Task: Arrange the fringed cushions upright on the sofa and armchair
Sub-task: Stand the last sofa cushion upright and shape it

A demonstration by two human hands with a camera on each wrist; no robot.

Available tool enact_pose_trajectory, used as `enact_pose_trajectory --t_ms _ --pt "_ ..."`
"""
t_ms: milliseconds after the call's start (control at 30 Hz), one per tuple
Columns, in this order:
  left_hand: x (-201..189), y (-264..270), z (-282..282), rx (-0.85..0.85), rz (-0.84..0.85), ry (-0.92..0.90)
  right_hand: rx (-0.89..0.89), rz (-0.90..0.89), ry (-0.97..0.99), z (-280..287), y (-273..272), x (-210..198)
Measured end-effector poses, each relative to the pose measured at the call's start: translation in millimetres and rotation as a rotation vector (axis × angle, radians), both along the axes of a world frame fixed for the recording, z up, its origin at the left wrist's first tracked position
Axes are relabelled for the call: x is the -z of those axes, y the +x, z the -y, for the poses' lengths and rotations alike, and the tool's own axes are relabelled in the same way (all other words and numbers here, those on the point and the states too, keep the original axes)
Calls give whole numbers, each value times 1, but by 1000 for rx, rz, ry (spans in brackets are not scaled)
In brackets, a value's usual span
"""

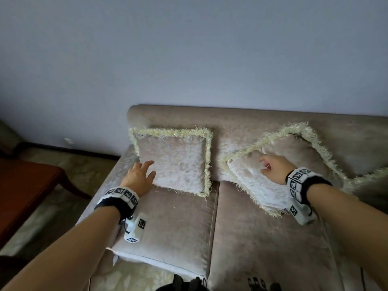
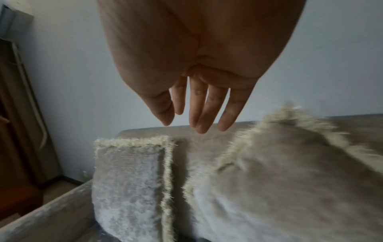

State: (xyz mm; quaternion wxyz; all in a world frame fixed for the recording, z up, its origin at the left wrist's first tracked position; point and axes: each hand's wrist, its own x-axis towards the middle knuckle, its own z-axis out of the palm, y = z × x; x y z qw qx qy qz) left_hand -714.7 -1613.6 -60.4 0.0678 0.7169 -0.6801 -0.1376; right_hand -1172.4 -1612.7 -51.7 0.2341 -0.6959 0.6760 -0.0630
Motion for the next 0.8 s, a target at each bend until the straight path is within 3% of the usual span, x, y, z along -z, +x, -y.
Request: enact_pose_trajectory --t_ms 233,367,533,800 --pt "-11 169 -16 -73 79 -11 -121 63 0 24 187 10" --pt "-1 229 -10 -115 74 35 -191 96 29 34 266 17" --pt "25 254 17 -117 37 77 -261 73 81 71 311 27" --pt "72 247 86 -88 -27 221 -273 0 164 163 328 63"
